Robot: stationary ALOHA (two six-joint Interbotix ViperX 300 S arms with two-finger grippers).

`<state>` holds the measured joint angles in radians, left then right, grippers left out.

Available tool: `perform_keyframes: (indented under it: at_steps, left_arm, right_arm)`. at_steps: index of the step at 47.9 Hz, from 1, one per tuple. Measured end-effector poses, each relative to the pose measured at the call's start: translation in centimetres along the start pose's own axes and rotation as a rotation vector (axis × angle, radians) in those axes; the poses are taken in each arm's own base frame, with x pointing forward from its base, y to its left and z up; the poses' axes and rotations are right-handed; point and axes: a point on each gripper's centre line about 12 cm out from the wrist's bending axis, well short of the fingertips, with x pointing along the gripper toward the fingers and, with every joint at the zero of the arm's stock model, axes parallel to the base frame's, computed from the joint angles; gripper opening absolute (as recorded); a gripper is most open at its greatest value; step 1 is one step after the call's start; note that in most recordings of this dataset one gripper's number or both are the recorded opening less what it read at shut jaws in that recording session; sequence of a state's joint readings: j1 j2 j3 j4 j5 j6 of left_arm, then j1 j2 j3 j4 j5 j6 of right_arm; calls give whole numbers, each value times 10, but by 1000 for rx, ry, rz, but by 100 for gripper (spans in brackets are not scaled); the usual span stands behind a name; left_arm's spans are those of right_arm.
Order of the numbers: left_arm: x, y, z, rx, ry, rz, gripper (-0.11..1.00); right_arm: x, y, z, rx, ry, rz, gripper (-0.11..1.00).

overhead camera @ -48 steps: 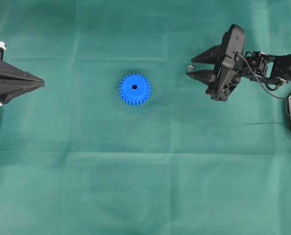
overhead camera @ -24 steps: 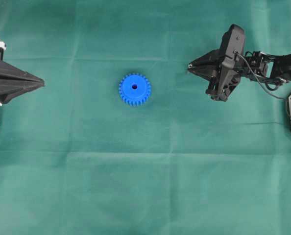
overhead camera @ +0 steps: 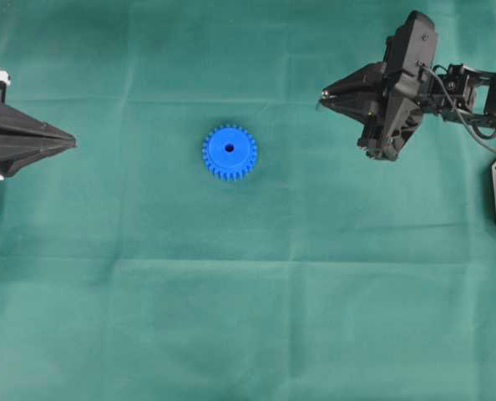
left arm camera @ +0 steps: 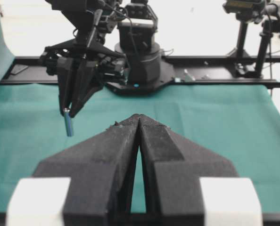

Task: Insert the shaft placed at a random location into the center hole of the medium gear at another random location.
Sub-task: 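Lift the shaft upright and carry it over the blue gear's center hole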

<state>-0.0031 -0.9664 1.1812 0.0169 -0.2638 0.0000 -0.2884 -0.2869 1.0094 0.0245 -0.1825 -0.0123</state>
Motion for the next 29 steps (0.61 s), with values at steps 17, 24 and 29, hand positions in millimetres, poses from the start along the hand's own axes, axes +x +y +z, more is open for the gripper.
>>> perform_keyframes:
  at_steps: [17, 24, 29]
  left_arm:
    - [0, 0, 1, 0, -2, 0, 0]
    - [0, 0, 0, 0, 0, 0, 0]
    - [0, 0, 0, -5, 3, 0, 0]
  right_arm:
    - [15, 10, 8, -2, -9, 26, 13]
    - [34, 24, 20, -9, -16, 58, 13]
    - [49, 33, 29, -16, -20, 75, 13]
